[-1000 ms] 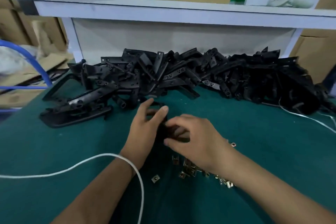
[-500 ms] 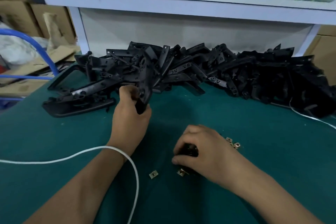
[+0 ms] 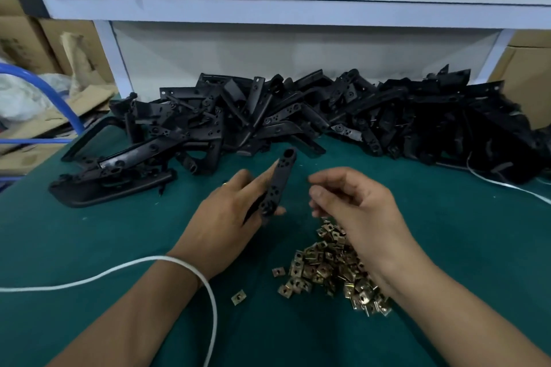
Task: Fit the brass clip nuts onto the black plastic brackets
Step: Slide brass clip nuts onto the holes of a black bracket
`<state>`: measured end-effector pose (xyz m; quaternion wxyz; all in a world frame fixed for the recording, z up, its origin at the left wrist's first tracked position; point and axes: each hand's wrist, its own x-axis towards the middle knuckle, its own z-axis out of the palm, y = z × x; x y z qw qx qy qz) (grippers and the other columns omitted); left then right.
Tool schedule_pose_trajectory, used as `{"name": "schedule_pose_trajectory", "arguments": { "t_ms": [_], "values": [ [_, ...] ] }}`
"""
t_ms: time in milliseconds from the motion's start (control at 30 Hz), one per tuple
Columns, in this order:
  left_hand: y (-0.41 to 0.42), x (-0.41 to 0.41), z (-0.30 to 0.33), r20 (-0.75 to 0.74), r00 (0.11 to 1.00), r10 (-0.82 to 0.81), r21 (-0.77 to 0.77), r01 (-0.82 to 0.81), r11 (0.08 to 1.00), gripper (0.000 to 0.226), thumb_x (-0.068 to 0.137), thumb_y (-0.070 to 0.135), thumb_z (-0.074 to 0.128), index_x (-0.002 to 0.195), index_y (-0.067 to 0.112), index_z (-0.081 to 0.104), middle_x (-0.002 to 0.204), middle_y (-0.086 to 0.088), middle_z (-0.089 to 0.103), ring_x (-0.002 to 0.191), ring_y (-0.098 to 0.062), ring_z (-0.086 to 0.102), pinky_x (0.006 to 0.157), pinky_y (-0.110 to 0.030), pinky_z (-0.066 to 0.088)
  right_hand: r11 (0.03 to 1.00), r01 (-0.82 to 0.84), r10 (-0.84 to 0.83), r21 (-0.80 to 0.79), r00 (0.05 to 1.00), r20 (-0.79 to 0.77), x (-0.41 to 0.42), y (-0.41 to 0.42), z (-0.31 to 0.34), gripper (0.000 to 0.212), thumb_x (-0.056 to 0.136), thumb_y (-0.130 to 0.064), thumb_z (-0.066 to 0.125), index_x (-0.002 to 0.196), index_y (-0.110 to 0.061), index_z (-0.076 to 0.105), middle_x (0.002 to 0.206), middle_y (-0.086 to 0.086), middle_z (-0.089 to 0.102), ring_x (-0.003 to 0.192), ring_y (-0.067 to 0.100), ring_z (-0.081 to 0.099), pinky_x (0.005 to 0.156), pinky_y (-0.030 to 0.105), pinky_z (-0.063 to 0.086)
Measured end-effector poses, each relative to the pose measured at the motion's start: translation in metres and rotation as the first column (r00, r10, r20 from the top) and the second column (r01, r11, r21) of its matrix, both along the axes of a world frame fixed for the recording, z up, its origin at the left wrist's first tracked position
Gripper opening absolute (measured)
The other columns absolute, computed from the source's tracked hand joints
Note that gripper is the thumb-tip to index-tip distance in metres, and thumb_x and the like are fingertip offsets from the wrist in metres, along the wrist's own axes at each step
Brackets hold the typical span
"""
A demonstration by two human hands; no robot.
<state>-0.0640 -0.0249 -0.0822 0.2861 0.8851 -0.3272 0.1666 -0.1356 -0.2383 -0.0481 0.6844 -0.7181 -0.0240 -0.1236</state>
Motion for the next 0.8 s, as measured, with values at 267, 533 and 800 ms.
{"name": "schedule_pose_trajectory", "arguments": {
  "t_ms": [267, 533, 800],
  "values": [
    [-0.003, -0.006, 0.007, 0.152, 0.988, 0.013, 0.122, -0.032, 0.992, 0.067, 0.096, 0.044, 0.03, 0.155, 0.061, 0.003, 0.099, 0.003, 0.045, 0.08, -0.022, 0.049, 0.058, -0.042, 0.048, 0.989, -0.025, 0.028, 0.148, 1.0, -0.013, 0.001, 0.003, -0.008, 0.017, 0.089, -0.013, 0.082, 0.101, -0.023, 0.076, 0.098, -0.001, 0.075, 0.094, 0.013, 0.069, 0.089, 0.027, 0.057],
    [-0.004, -0.004, 0.006, 0.135, 0.987, 0.081, 0.139, -0.1, 0.985, 0.069, 0.096, 0.043, 0.035, 0.158, 0.055, 0.008, 0.096, 0.004, 0.041, 0.079, -0.021, 0.046, 0.058, -0.038, 0.045, 0.943, -0.015, 0.004, 0.332, 0.999, 0.033, 0.01, -0.003, 0.001, 0.015, 0.096, -0.005, 0.068, 0.107, -0.006, 0.078, 0.089, 0.006, 0.073, 0.083, 0.02, 0.072, 0.079, 0.03, 0.061],
    [-0.005, -0.006, 0.008, 0.153, 0.983, 0.106, 0.134, -0.126, 0.983, 0.068, 0.096, 0.043, 0.032, 0.161, 0.05, 0.01, 0.097, 0.003, 0.043, 0.082, -0.023, 0.048, 0.061, -0.039, 0.045, 0.974, 0.019, -0.024, 0.225, 1.0, 0.017, 0.016, 0.006, -0.008, 0.017, 0.097, -0.019, 0.069, 0.099, -0.006, 0.079, 0.086, 0.008, 0.076, 0.074, 0.023, 0.075, 0.071, 0.028, 0.062]
  ]
}}
